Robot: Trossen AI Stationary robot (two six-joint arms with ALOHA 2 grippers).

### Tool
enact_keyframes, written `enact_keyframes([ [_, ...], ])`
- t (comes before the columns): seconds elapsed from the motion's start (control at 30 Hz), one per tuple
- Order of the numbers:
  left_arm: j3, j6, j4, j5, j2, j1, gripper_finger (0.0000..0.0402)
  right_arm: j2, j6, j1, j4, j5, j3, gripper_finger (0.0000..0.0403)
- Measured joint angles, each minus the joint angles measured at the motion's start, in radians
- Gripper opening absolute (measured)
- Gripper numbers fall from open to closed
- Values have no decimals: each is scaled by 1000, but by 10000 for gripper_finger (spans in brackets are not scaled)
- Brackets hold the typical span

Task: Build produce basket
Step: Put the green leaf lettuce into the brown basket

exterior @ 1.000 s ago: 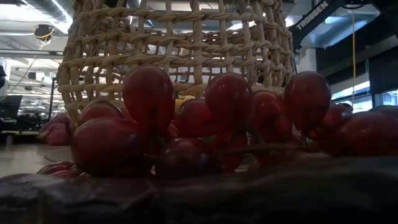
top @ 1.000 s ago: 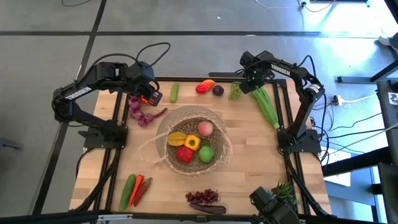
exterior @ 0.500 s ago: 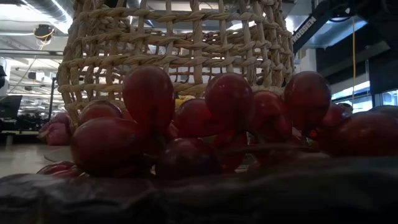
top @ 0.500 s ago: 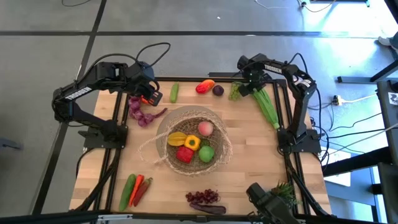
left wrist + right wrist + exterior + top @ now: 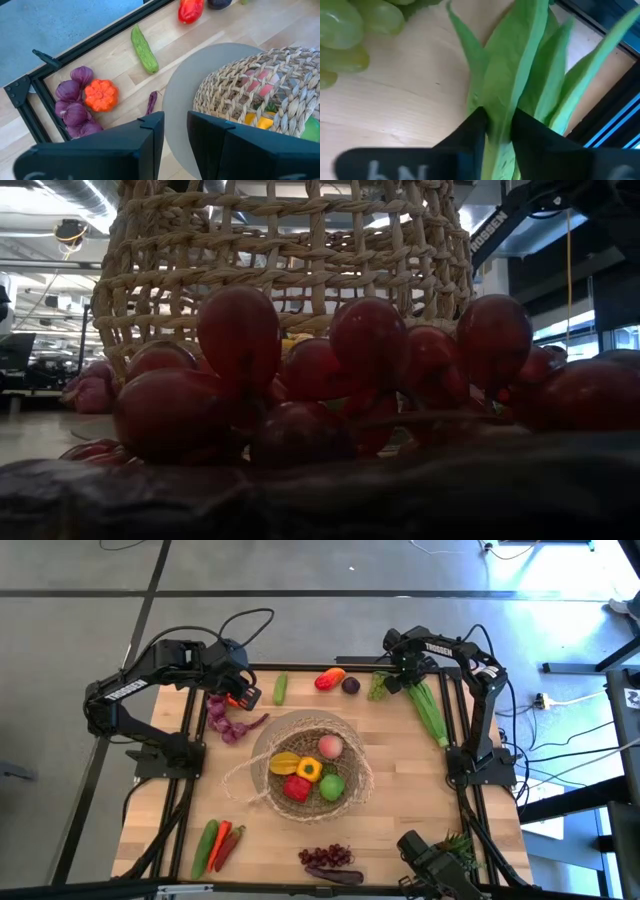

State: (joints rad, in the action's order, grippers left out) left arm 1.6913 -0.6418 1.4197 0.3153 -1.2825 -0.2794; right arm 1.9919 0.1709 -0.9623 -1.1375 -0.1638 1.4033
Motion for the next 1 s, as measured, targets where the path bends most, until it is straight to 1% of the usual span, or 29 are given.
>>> enact_keyframes([
  [0.13, 0, 0, 0, 0, 0, 0, 75, 0, -25, 0, 1, 0, 0, 22],
  [0.2, 0, 0, 0, 0, 0, 0, 75, 0, -31, 0, 2, 0, 0, 8],
  [0.37, 0, 0, 0, 0, 0, 0, 75, -5, -66, 0, 1, 10, 0, 4],
  [0.5, 0, 19, 0, 0, 0, 0, 75, -24, -72, 24, -20, 28, 10, 2],
  [0.7, 0, 24, 0, 0, 0, 0, 75, -57, -72, 75, -91, 23, 90, 1],
  [0.8, 0, 24, 0, 0, 0, 0, 75, -85, -69, 102, -107, -28, 135, 1],
  [1.0, 0, 49, 0, 0, 0, 0, 75, -123, -37, 142, -223, -131, 257, 0],
])
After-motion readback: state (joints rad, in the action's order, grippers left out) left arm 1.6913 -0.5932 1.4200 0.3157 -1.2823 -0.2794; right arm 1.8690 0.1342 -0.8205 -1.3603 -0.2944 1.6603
